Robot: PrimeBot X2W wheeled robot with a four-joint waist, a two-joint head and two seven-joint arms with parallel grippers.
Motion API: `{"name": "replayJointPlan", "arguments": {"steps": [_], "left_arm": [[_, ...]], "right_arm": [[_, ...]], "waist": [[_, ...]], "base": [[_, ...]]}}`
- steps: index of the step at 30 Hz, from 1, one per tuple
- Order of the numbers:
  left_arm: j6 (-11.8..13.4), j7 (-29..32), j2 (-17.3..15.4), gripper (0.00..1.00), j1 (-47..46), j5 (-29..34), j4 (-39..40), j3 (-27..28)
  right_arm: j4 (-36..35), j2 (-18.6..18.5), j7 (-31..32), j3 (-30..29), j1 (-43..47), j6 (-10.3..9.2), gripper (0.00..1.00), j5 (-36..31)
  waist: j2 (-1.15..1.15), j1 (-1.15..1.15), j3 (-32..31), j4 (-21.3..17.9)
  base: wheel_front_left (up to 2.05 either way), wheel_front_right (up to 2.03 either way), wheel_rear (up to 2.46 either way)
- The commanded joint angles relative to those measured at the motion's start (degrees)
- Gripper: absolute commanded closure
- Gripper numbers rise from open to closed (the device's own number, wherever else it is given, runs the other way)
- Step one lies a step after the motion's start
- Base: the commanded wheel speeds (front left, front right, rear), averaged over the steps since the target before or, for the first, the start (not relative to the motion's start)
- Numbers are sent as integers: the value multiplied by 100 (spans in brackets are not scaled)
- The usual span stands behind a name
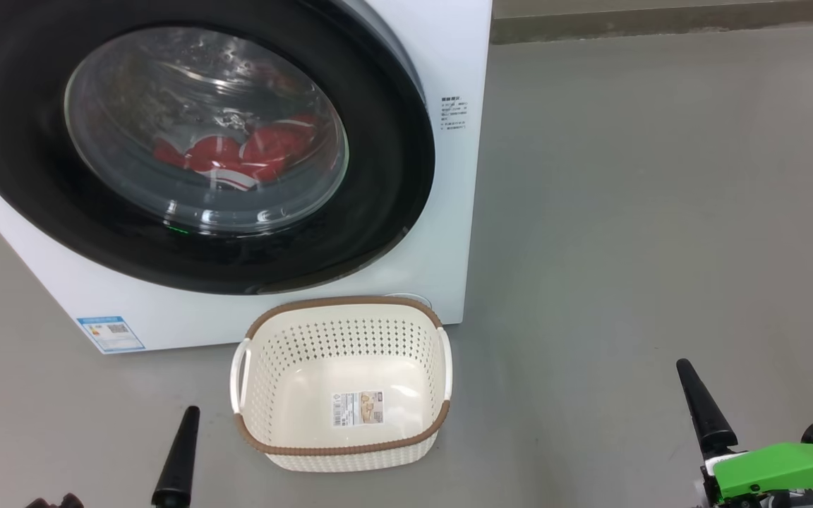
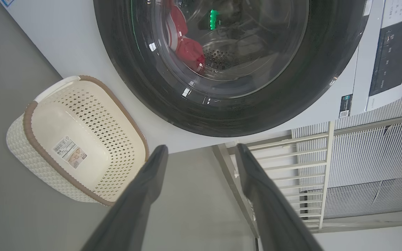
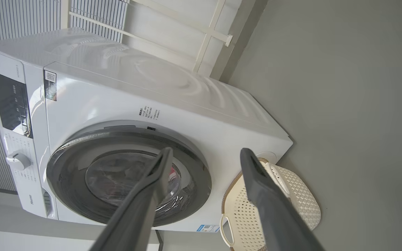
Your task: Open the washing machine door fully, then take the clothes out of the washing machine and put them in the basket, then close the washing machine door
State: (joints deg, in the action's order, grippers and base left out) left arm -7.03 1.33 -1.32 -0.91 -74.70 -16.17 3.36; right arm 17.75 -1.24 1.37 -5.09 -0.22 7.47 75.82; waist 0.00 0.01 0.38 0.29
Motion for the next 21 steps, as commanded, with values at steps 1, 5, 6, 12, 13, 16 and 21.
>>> {"name": "replayJointPlan", "arguments": {"steps": [1,5,6,12,13,16,21], "left_arm": [[-15,-45,-84,0,-15,161,190,58],[-14,-113,-86,0,9,565,253,56],[-10,-130,-87,0,16,660,267,50],[56,-232,-91,0,58,1218,356,-22],[74,-248,-92,0,66,1311,372,-36],[120,-300,-94,0,91,1570,412,-72],[189,-385,-98,0,122,1989,479,-120]], "right_arm": [[-175,-87,-63,26,-62,1,0,-147],[-189,-107,-131,57,-47,1,0,-477],[-194,-108,-148,64,-44,1,0,-545],[-232,-125,-249,90,-15,1,0,-1012],[-235,-127,-265,93,-8,1,0,-1089],[-250,-133,-316,102,9,1,0,-1320],[-280,-140,-400,93,39,1,0,-1714]], "waist": [[0,-1,0,2],[0,-1,5,9],[0,-1,6,10],[0,-1,13,18],[0,-1,13,20],[0,-1,16,21],[0,-1,25,26]], "base": [[0,0,0],[0,0,0],[0,0,0],[0,0,0],[0,0,0],[0,0,0],[0,0,0]]}}
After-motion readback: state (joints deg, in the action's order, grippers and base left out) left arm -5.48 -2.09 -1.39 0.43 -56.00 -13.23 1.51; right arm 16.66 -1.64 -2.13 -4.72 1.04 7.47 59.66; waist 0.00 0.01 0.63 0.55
